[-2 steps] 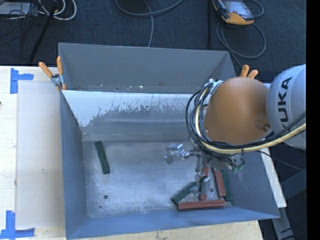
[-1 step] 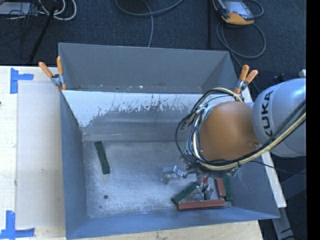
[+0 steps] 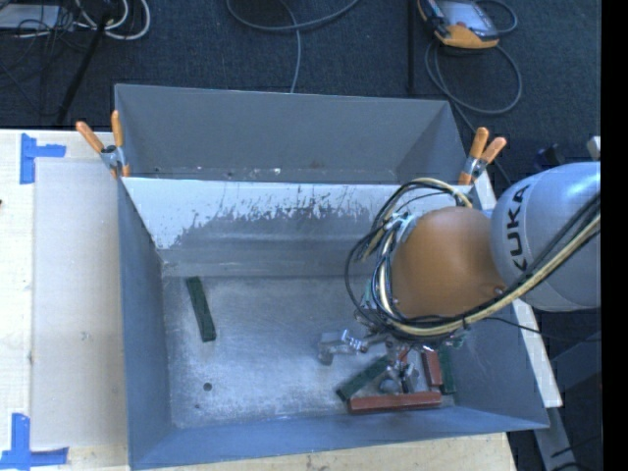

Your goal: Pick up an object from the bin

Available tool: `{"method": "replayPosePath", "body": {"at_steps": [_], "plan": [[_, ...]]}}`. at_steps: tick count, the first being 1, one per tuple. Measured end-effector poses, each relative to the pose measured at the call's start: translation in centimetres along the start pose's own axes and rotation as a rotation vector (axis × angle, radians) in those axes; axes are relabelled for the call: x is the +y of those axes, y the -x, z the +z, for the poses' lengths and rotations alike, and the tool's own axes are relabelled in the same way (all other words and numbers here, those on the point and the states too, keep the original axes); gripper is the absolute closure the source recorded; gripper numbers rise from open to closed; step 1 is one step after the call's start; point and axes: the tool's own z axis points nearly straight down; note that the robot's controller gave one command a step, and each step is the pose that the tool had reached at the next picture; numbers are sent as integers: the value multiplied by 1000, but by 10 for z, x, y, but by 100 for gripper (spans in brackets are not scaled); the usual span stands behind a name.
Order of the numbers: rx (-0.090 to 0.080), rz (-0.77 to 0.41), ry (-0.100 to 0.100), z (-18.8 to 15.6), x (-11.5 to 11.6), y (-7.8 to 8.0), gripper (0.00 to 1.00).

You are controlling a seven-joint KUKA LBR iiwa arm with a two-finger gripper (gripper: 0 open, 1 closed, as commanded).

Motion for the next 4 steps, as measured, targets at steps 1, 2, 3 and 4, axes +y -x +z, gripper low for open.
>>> {"method": "replayPosePath", "body": {"at_steps": [1, 2, 3, 4], "plan": [[-5, 0, -9, -2, -93, -27, 0], [-6, 4, -5, -47, -63, 11, 0], [-1, 5, 0, -81, 10, 4, 0], [1, -403, 4, -8, 22, 19, 0]]}}
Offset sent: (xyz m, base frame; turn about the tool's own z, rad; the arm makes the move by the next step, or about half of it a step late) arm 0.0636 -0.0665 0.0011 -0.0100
